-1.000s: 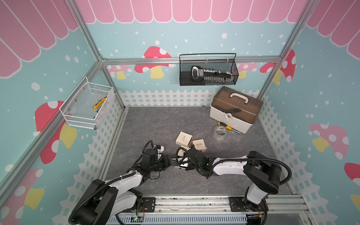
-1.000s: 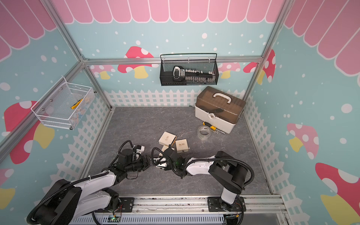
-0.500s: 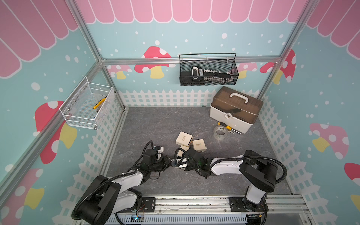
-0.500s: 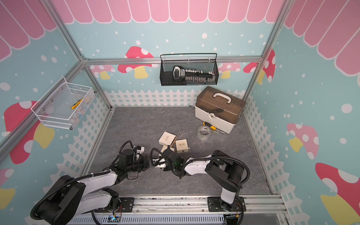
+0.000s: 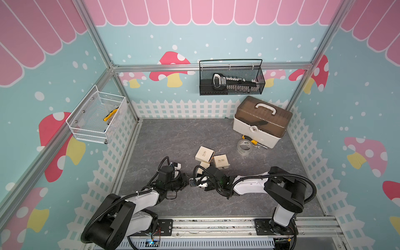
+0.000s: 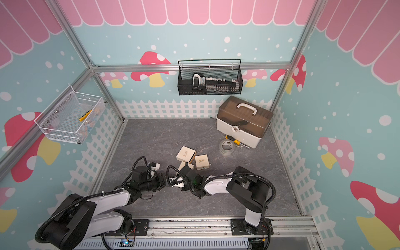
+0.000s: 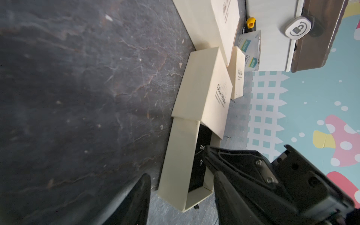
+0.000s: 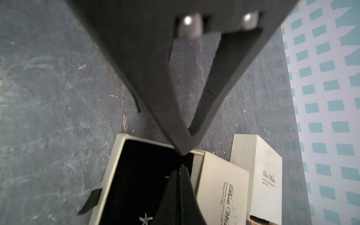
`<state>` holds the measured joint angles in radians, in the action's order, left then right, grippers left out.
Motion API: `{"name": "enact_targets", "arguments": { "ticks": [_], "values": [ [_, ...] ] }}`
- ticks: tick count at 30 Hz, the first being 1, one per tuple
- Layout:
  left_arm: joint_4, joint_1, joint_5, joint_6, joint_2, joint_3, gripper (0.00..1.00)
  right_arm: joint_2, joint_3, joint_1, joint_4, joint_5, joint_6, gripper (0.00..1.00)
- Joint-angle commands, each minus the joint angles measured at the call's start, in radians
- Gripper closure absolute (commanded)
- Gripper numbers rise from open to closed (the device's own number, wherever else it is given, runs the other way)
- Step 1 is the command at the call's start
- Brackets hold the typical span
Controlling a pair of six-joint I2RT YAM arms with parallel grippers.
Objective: Place the earrings into the drawer-style jewelry box
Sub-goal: Insert the earring into the inner lining.
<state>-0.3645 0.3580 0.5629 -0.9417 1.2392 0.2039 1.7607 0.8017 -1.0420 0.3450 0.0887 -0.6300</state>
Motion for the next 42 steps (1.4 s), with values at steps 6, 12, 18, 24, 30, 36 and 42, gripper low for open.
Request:
{"name": "enact_targets", "arguments": {
  "ticks": [6,12,18,24,30,36,42],
  "values": [
    [-0.034,-0.007,0.021,0.009,0.028,0.012,0.47,0.023,0.026,-0.011,-0.008,0.001,-0.035,1.00],
    [-0.029,-0.006,0.019,0.011,0.029,0.015,0.47,0.026,0.025,-0.016,-0.026,0.011,-0.052,1.00],
    [-0.027,-0.007,0.019,0.014,0.030,0.020,0.47,0.029,0.024,-0.021,-0.043,0.016,-0.068,1.00],
    [-0.022,-0.006,0.016,0.018,0.029,0.021,0.47,0.033,0.022,-0.027,-0.057,0.017,-0.075,1.00],
    [-0.009,-0.007,0.013,0.027,0.026,0.028,0.47,0.033,0.022,-0.030,-0.073,0.016,-0.082,1.00],
    [0.002,-0.006,0.012,0.035,0.029,0.038,0.47,0.028,0.022,-0.033,-0.100,0.000,-0.088,1.00],
    [0.005,-0.007,0.012,0.039,0.030,0.042,0.47,0.027,0.022,-0.032,-0.119,-0.010,-0.089,1.00]
  ]
}}
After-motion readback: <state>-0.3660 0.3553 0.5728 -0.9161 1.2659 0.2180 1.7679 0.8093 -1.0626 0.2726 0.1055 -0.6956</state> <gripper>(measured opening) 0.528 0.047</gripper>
